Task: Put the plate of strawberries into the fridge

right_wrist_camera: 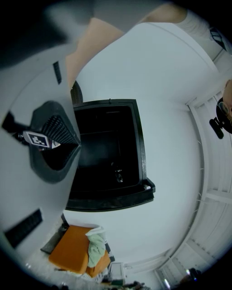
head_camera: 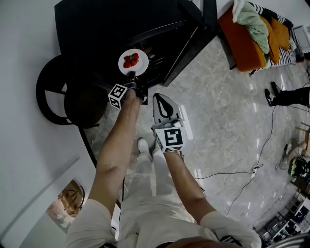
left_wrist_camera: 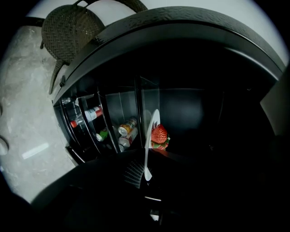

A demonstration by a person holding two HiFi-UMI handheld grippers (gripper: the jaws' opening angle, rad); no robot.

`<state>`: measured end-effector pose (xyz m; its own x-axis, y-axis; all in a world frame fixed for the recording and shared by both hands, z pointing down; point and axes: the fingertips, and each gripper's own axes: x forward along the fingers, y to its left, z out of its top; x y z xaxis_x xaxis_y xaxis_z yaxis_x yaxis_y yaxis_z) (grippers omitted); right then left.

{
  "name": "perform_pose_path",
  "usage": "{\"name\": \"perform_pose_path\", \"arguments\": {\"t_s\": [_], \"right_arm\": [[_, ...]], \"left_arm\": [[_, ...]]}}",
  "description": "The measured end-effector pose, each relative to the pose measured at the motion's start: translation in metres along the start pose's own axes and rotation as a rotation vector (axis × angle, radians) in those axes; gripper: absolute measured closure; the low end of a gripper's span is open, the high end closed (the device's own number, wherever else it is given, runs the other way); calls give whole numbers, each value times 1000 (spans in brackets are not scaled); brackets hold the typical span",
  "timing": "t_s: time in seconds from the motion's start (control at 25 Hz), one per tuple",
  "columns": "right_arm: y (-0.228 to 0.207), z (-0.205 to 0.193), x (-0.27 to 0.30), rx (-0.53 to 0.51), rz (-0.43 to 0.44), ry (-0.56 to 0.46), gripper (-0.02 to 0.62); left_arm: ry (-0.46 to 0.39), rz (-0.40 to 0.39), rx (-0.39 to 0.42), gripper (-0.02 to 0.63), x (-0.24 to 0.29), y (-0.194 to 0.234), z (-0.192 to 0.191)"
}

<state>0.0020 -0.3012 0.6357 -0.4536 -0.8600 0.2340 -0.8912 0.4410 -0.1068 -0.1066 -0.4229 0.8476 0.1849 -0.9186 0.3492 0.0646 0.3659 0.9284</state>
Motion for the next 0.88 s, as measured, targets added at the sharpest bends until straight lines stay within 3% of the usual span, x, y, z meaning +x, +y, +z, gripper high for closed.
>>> {"name": "perform_pose_path", "arguments": {"t_s": [0.4, 0.6, 0.88], "right_arm": [[-6, -4, 2, -3, -8, 10, 583], [-9, -2, 2, 11, -15, 16, 583], [-14, 4, 2, 11, -26, -3, 583]], "left_arm": [[-65, -10, -41, 595, 8, 5, 6], [-61, -9, 3, 591, 5, -5, 2], [-90, -4, 6, 484, 5, -6, 5]]}}
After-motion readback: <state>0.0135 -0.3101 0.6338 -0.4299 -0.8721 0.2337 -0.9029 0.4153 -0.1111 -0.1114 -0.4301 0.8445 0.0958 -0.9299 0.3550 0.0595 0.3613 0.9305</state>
